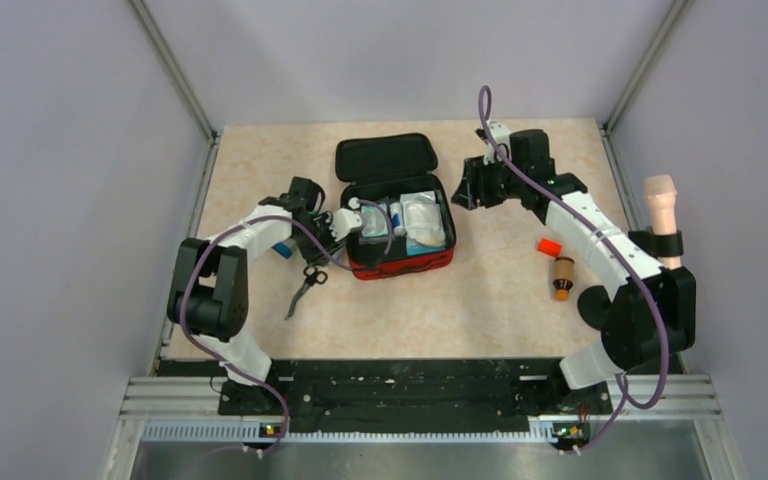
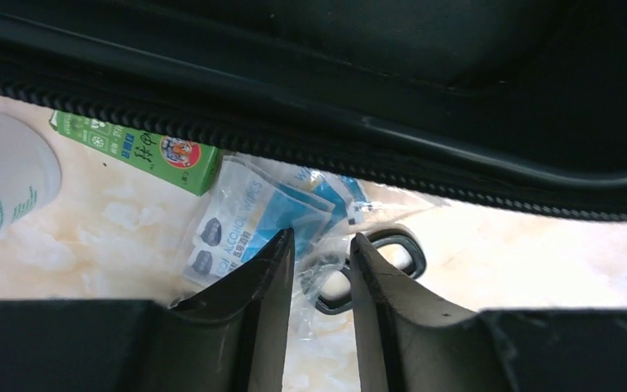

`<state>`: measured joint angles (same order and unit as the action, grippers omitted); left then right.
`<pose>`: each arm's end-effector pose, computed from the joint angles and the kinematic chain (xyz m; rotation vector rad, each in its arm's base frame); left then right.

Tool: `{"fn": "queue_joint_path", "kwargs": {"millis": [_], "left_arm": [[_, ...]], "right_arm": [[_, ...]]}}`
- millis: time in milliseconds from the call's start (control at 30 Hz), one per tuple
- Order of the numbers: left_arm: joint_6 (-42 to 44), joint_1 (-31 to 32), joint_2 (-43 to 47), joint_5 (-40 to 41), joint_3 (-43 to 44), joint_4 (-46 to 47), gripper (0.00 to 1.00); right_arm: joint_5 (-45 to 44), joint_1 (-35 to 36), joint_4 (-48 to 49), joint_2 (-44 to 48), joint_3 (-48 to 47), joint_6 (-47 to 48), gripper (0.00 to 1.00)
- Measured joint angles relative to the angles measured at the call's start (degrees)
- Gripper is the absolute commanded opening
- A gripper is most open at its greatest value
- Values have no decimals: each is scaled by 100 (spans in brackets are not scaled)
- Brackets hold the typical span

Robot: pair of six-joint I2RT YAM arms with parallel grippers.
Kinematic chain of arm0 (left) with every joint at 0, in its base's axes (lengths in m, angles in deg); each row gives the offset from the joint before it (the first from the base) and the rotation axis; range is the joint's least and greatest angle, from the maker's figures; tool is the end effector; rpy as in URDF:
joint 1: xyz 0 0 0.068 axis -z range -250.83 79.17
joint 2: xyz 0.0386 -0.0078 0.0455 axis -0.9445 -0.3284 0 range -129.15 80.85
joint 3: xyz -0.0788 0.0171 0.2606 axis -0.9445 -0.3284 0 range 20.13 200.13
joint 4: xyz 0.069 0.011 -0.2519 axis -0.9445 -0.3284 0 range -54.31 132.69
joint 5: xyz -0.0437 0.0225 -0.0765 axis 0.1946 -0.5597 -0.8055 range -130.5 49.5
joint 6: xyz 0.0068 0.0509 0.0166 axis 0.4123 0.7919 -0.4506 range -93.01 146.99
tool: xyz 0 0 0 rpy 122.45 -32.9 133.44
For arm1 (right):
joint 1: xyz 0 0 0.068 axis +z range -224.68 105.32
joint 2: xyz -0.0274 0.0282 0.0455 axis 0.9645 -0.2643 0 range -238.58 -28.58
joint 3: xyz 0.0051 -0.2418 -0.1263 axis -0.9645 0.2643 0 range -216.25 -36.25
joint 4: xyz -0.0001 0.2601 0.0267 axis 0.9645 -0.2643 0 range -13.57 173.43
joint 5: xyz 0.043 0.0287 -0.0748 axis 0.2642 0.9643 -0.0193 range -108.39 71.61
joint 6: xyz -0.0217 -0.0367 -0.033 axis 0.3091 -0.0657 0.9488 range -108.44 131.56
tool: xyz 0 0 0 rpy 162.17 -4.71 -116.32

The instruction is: Organize the medicine kit

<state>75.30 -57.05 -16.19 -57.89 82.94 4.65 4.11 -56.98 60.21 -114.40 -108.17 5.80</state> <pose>0.3097 -0.0869 0.1844 1.4718 2.3181 -0.2736 0.3181 0.1158 0.3116 -0.4513 2.1949 0.6596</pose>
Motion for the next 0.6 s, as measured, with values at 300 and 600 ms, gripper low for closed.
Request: {"fn": "queue_joint_path", "kwargs": {"millis": [300,600], "left_arm": [[144,-39,2,238,-153,380,0],[13,-190,684,-345,-98,-273,0]], "right_arm": [[-57,0,-20,103,20,31,52],[-87,0,-37,221,133,76,53]]}}
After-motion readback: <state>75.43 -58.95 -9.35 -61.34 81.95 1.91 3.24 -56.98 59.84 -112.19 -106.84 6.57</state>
